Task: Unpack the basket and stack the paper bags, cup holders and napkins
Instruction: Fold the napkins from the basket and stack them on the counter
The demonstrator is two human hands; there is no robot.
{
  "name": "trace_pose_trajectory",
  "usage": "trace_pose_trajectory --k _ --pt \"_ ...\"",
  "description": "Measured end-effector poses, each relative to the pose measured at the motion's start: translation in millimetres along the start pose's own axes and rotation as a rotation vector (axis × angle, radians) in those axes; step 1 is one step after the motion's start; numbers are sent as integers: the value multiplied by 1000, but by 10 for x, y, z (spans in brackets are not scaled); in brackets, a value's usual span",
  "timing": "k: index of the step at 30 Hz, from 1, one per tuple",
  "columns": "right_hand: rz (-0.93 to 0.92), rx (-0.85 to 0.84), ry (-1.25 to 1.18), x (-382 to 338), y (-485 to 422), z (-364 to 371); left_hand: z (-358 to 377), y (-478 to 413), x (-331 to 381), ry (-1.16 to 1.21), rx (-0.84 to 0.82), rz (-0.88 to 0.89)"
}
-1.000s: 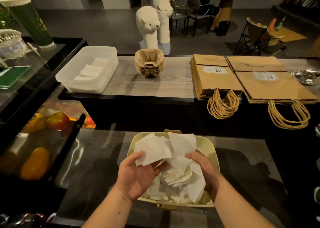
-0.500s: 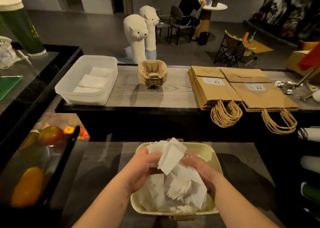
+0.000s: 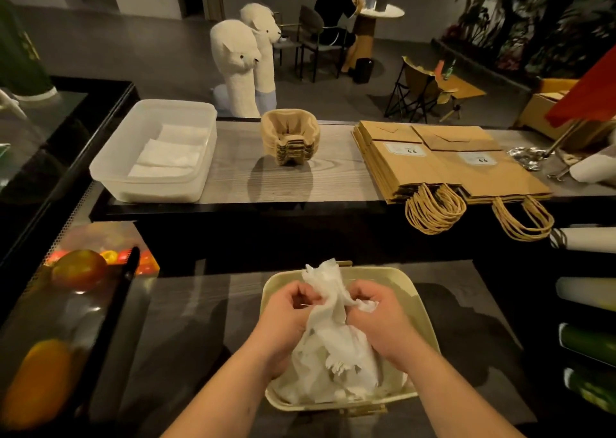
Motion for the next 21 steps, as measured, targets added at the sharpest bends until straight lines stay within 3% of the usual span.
trace_pose_trajectory --k 3,7,11,17,21 --pt "-50 -58 86 -97 -1 -10 38 34 18 199 -209 -82" --pt "-85 -107 124 -154 -27 -44 105 74 44 459 -312 -211" --pt "-47 -72 52 -153 -41 -170 200 59 44 479 -295 -247" --pt "57 -23 -244 -26 -38 -532 264 -15 -140 560 -228 -306" --pt "132 -81 -350 63 -88 -675 313 -8 -254 620 -169 -335"
Point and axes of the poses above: each hand's wrist, its own y-axis away from the middle knuckle, its own z-axis out of the palm, x = y × z, the point moved 7 cm from there along -y, towards the middle knuckle, and after that the axes turned 7 degrees about -y, right-handed, at the moved point
